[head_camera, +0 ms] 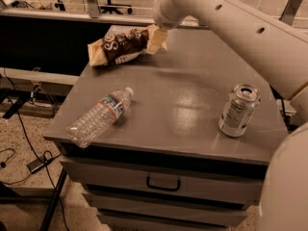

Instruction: Pick brown chip bag

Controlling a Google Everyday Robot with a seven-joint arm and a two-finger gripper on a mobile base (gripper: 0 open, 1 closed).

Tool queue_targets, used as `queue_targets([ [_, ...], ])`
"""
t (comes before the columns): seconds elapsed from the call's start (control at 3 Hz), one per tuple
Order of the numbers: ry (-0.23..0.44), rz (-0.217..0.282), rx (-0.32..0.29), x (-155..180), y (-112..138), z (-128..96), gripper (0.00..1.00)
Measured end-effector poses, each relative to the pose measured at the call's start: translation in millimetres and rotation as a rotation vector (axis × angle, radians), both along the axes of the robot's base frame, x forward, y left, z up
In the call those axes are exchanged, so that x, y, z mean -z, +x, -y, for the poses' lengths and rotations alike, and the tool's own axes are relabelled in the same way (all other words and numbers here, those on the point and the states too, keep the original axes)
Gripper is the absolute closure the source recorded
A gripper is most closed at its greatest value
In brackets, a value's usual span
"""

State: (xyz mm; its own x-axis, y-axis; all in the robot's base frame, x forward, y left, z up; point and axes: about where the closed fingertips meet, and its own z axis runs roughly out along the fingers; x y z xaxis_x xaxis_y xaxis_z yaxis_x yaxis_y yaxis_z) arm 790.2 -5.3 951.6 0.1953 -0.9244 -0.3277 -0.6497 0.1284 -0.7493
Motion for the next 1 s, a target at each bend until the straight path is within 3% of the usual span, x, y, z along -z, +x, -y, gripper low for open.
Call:
queue_targets([
  [0.33, 0.011, -0.033, -0.064, 15, 5, -16, 0.0],
  [0.67, -0.005, -0.091, -0.088, 36, 8, -24, 0.0],
  [1.0, -0.024, -0.129, -0.102, 50, 9, -29, 0.16],
])
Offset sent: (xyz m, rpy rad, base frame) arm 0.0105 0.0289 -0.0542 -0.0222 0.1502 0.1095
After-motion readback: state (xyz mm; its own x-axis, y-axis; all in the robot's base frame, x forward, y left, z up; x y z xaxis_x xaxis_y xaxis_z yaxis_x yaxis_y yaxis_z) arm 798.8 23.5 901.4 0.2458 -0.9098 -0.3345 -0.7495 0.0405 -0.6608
